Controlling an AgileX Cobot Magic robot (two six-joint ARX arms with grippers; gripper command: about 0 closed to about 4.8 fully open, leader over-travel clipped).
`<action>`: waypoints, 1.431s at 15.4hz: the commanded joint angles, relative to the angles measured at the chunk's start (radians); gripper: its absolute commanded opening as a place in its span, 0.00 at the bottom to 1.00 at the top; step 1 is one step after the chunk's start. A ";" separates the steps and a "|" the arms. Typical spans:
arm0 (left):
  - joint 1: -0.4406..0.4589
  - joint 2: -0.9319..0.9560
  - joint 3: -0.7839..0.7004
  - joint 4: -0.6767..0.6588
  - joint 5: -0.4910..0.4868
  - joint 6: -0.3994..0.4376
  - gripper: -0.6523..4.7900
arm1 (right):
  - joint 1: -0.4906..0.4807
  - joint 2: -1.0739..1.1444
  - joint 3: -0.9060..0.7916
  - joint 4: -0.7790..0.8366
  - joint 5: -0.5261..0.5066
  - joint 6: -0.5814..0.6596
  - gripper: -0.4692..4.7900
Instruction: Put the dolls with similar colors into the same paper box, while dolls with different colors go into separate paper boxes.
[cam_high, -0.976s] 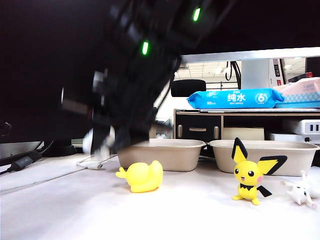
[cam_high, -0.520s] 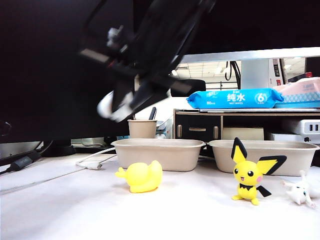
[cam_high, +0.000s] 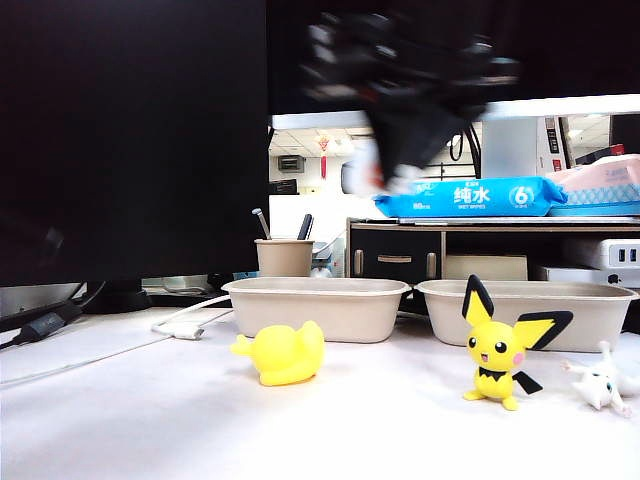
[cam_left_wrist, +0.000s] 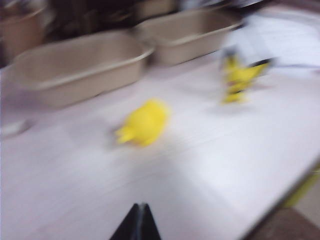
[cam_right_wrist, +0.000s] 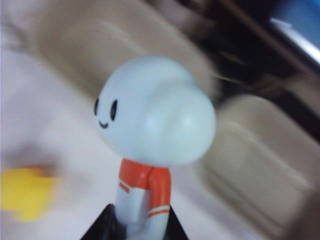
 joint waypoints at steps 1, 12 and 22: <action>-0.027 -0.097 0.001 0.002 0.000 0.000 0.11 | -0.106 -0.003 -0.024 -0.005 0.006 -0.020 0.26; 0.031 -0.169 0.001 0.016 -0.001 0.000 0.11 | -0.315 0.047 -0.163 0.220 -0.133 -0.011 0.46; 0.029 0.016 0.001 0.017 -0.001 0.000 0.11 | -0.092 0.020 -0.159 0.203 -0.558 -0.028 0.74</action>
